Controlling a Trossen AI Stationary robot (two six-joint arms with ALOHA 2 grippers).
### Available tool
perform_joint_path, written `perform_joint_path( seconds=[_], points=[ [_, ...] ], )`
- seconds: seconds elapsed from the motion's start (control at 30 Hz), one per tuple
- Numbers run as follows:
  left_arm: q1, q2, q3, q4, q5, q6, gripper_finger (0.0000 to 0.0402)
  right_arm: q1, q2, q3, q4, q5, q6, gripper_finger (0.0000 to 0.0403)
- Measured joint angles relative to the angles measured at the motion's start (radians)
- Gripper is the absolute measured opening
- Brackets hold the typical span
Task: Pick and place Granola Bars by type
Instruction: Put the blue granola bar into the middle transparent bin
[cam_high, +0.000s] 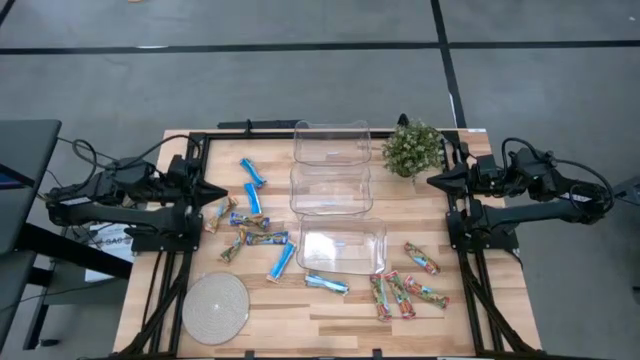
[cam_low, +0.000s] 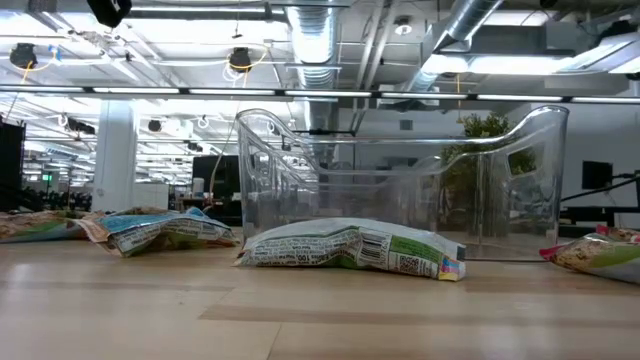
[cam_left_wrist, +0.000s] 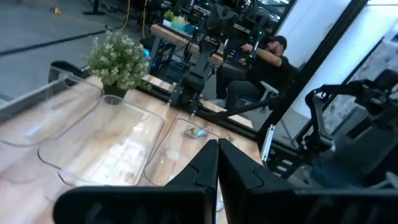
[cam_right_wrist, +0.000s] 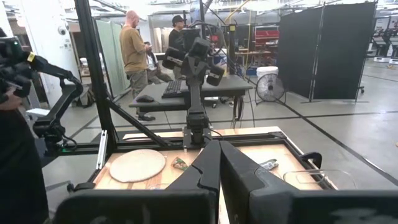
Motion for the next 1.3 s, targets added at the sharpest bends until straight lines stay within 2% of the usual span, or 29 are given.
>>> perform_joint_path(
  seconds=[0.33,0.57,0.73,0.9,1.13,1.3],
  points=[
    [0.000,0.084,0.000,-0.002,-0.039,-0.102,0.0000,0.000,0.000,0.000,0.000,0.000,0.000,0.0000],
    [0.000,0.164,0.000,-0.012,-0.194,-0.175,0.0000,0.000,0.000,0.000,0.000,0.000,0.000,0.0000],
    [0.000,0.217,0.000,-0.099,-0.286,-0.251,0.0004,0.000,0.000,0.000,0.000,0.000,0.000,0.0000],
    [0.002,0.281,0.000,-0.206,-0.334,-0.330,0.0040,0.000,0.000,0.000,0.000,0.000,0.000,0.0000],
    [0.008,0.369,0.000,-0.244,-0.377,-0.384,0.0109,0.000,0.000,0.000,0.000,0.000,0.000,0.0000],
    [0.064,0.433,0.000,-0.256,-0.371,-0.379,0.0120,0.000,0.000,0.000,0.000,0.000,0.000,0.0000]
  ],
)
